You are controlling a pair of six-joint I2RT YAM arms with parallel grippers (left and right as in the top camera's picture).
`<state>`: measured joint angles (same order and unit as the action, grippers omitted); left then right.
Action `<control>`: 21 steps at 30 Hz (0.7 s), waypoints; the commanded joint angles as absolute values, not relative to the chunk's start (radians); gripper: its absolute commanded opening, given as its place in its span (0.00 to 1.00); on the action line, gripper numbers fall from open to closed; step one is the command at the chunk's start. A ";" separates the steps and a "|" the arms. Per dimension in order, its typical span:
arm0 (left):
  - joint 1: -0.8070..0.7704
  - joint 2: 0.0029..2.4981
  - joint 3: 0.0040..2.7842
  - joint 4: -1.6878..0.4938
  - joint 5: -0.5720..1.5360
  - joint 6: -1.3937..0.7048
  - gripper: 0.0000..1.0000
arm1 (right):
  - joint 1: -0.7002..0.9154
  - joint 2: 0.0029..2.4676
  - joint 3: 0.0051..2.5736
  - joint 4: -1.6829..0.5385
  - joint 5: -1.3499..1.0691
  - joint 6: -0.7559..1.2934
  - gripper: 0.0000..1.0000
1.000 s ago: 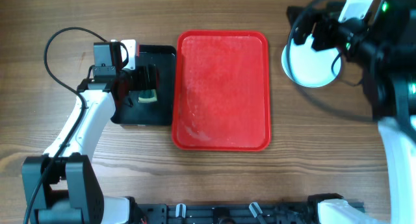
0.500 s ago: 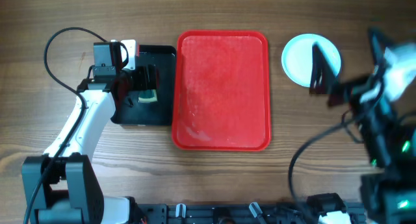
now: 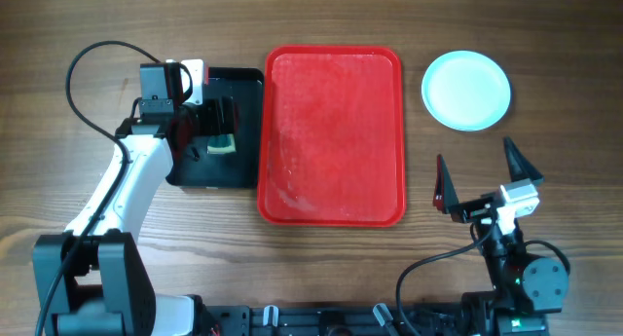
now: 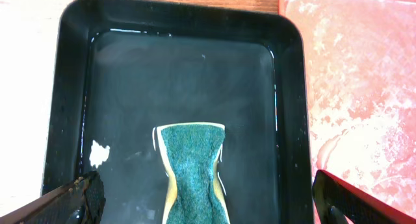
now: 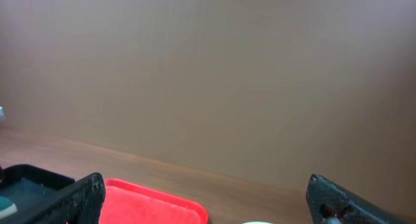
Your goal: Clean dirty plates on tray and stack at the side
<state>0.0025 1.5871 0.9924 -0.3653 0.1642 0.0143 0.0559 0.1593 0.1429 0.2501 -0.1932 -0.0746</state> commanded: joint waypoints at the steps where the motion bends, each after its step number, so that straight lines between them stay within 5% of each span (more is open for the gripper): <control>1: 0.002 1.583 1.002 -0.363 0.163 0.019 1.00 | 0.019 0.090 0.080 0.262 -0.229 0.012 1.00; 21: 0.002 1.583 1.002 -0.363 0.163 0.019 1.00 | 0.001 0.004 0.005 0.017 -0.225 0.003 1.00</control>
